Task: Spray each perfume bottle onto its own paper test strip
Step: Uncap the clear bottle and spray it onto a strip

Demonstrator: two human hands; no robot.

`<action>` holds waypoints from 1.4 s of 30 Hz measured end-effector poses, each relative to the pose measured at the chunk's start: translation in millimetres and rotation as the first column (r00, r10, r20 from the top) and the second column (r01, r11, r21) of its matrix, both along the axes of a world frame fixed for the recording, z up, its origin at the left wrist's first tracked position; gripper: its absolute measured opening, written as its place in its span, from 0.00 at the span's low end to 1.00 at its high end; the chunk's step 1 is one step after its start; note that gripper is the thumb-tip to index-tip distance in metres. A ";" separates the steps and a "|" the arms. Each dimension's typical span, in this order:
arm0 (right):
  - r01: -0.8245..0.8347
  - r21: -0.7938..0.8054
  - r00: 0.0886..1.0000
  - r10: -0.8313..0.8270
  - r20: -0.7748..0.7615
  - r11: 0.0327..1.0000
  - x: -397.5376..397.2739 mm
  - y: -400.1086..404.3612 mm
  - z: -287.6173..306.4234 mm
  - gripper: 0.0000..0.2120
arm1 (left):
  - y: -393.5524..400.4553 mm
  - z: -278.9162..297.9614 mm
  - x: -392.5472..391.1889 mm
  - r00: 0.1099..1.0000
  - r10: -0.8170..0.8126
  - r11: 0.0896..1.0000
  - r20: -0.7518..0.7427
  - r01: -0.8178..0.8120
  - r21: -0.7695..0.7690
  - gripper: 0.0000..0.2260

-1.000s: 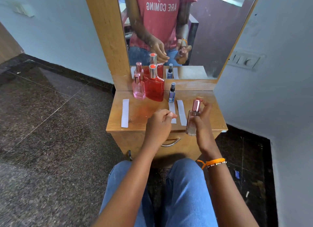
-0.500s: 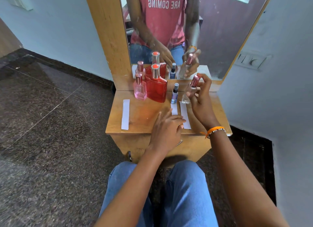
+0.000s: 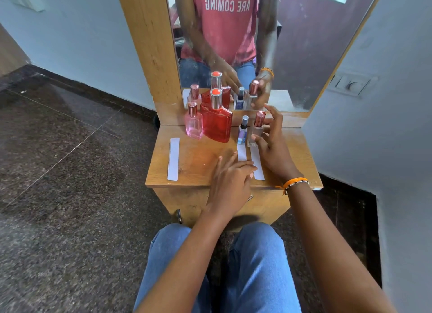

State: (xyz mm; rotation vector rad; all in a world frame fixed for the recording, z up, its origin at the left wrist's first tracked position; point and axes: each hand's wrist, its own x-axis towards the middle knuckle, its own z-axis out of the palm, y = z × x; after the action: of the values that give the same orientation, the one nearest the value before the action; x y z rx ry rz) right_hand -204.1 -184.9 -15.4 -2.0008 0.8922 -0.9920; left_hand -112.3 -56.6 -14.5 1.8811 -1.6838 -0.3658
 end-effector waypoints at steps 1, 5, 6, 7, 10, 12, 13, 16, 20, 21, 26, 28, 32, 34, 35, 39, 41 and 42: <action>-0.007 0.014 1.000 0.007 0.011 1.000 -1.3 1.8 1.1 0.36 | 1.0 1.1 -0.3 1.000 -0.002 1.000 -0.019 0.002 -0.004 0.15; 0.135 0.029 0.980 -0.138 0.146 0.990 -7.0 19.0 1.9 0.33 | 9.7 6.7 3.7 0.994 0.005 0.999 -0.107 -0.009 -0.038 0.18; 0.228 0.040 0.951 -0.231 0.207 0.973 -7.9 27.4 1.1 0.29 | 13.3 7.2 6.6 0.992 0.018 0.999 -0.121 -0.024 -0.046 0.18; 0.316 0.044 0.914 -0.316 0.256 0.948 -8.0 37.5 0.1 0.25 | 17.5 7.4 10.4 0.990 0.039 0.998 -0.137 -0.047 -0.052 0.17; 0.392 0.000 0.887 -0.378 0.267 0.920 -1.4 66.7 -2.4 0.11 | 31.0 5.7 28.0 0.974 0.144 0.986 -0.177 -0.157 -0.062 0.18; 0.258 -0.049 0.952 -0.246 0.183 0.965 11.9 81.1 -1.9 0.07 | 39.1 3.2 43.0 0.956 0.238 0.964 -0.170 -0.254 -0.078 0.19; 0.165 -0.081 0.979 -0.154 0.134 0.983 21.5 86.2 -0.7 0.07 | 42.5 1.9 50.8 0.943 0.292 0.947 -0.161 -0.308 -0.089 0.19; -0.077 -0.134 0.997 0.077 -0.002 0.988 60.0 90.6 5.4 0.06 | 51.3 -3.4 69.7 0.889 0.440 0.887 -0.124 -0.452 -0.096 0.20; -0.194 -0.091 0.955 0.167 -0.247 0.977 110.7 83.7 2.1 0.10 | 58.9 -9.6 78.1 0.874 0.481 0.875 -0.070 -0.483 -0.012 0.25; -0.196 -0.087 0.937 0.161 -0.309 0.977 119.3 81.3 0.6 0.12 | 60.5 -11.5 77.0 0.881 0.472 0.881 -0.032 -0.472 -0.002 0.28; -0.219 -0.108 0.813 0.120 -0.570 0.970 140.2 68.8 2.4 0.17 | 62.5 -19.3 76.6 0.879 0.467 0.883 0.097 -0.470 0.005 0.30; -0.224 -0.101 0.806 0.126 -0.579 0.969 141.0 67.4 1.8 0.15 | 61.9 -21.3 76.5 0.877 0.468 0.882 0.112 -0.470 -0.002 0.29; -0.176 -0.051 0.898 0.138 -0.418 0.983 134.9 69.6 -4.2 0.13 | 61.9 -22.8 76.5 0.879 0.460 0.886 0.125 -0.464 0.001 0.29; -0.175 -0.005 0.941 0.166 -0.295 0.985 131.2 71.7 -6.5 0.13 | 61.7 -23.5 77.0 0.877 0.460 0.886 0.140 -0.465 0.003 0.29; -0.178 0.027 0.954 0.179 -0.240 0.984 129.9 72.6 -6.7 0.14 | 61.8 -23.9 77.1 0.876 0.461 0.885 0.142 -0.466 0.001 0.29; -0.163 0.182 0.980 0.181 -0.088 0.970 129.1 74.6 -3.8 0.16 | 63.2 -23.6 76.2 0.884 0.449 0.893 0.132 -0.450 -0.020 0.29; -0.162 0.238 0.986 0.168 -0.006 0.958 129.6 75.7 -0.9 0.14 | 64.8 -22.2 75.8 0.892 0.443 0.896 0.090 -0.441 -0.046 0.27; -0.162 0.258 0.987 0.154 0.048 0.953 129.2 77.0 0.5 0.12 | 65.4 -21.2 75.8 0.896 0.442 0.896 0.051 -0.439 -0.066 0.27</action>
State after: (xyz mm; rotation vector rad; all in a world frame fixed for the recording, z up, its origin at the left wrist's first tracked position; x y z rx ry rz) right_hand -74.9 -107.9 -14.9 -1.7993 0.7895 -0.7679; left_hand -36.5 8.8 -35.7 2.1796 -1.2341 -0.0751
